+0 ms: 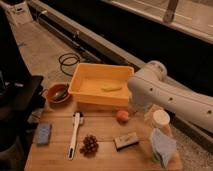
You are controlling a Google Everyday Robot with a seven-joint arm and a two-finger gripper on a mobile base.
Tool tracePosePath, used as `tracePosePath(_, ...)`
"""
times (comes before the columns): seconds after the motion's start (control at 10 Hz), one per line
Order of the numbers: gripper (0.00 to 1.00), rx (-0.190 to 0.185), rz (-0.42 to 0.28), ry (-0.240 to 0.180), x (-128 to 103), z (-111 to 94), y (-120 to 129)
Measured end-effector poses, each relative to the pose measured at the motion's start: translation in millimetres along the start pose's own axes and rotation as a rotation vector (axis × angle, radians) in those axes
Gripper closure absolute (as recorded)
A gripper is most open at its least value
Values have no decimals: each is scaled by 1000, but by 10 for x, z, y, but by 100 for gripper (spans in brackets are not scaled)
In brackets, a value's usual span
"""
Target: Wipe tray with brush
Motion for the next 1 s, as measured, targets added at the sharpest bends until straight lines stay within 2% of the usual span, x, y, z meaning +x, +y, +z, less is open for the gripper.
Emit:
tracePosePath(0.1, 35, 7, -47, -15, -109, -10, -26)
tracePosePath(0.2, 35, 9, -63, -18, -141, -13, -39)
tracePosePath(0.3, 35, 6, -47, -14, -123, -14, -53)
tracePosePath(0.4, 35, -18, -31, -11, -69, 31, -51)
tracePosePath(0.6, 35, -27, -69, -16, -60, 134, -148)
tracePosePath(0.8, 35, -27, -126, -37, -185, 273, -379)
tracePosePath(1.0, 35, -25, -196, -73, -459, 458, -751)
